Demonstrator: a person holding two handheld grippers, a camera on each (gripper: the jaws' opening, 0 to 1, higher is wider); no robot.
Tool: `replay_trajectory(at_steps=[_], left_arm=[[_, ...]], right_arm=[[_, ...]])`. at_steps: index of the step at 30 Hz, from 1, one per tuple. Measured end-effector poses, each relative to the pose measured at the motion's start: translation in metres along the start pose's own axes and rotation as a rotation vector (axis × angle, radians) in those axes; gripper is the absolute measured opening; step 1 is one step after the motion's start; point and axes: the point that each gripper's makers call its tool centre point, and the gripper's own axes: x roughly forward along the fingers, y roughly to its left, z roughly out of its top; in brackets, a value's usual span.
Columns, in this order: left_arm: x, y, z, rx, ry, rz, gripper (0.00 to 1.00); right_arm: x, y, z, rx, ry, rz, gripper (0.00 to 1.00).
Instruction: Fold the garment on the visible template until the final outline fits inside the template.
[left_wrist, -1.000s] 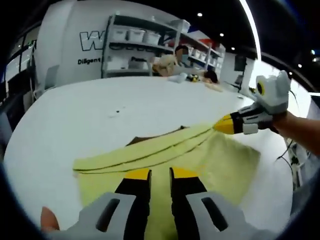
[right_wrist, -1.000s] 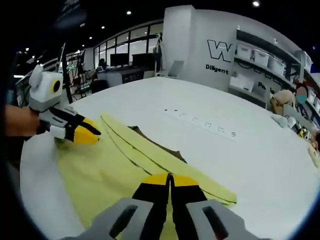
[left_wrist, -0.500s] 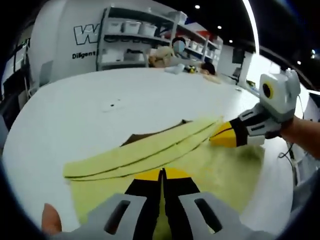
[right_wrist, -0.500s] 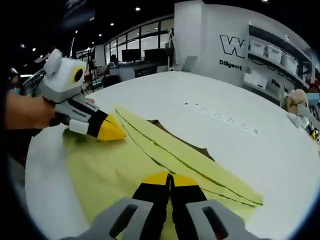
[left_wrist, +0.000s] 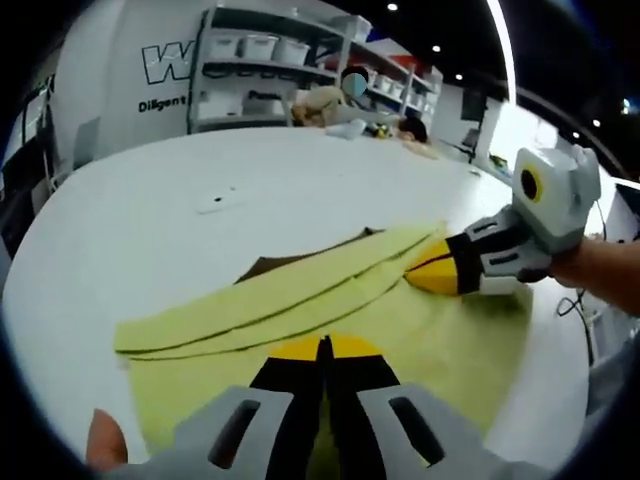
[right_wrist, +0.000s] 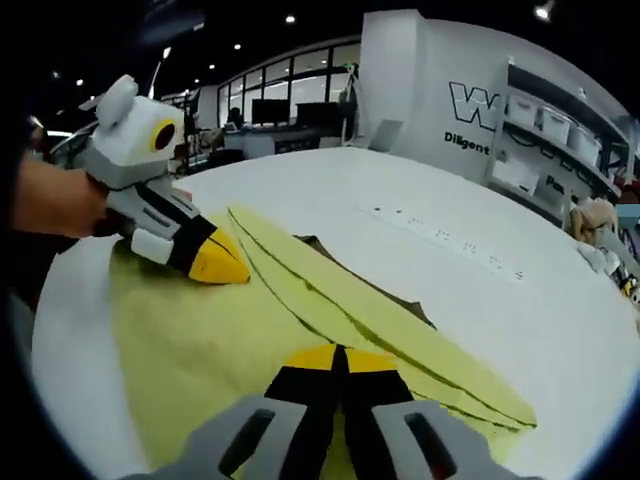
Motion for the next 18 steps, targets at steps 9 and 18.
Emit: replay_trajectory(at_steps=[9,18], left_arm=[[0.005,0.011,0.007,0.047,-0.015,0.023,0.0],[0.015,0.034,0.027,0.059,-0.039,0.071,0.0]], right_arm=[[0.009,-0.021,0.017,-0.021,-0.022,-0.041,0.0],[0.01,-0.043,0.029,-0.028,-0.028,-0.07,0.0]])
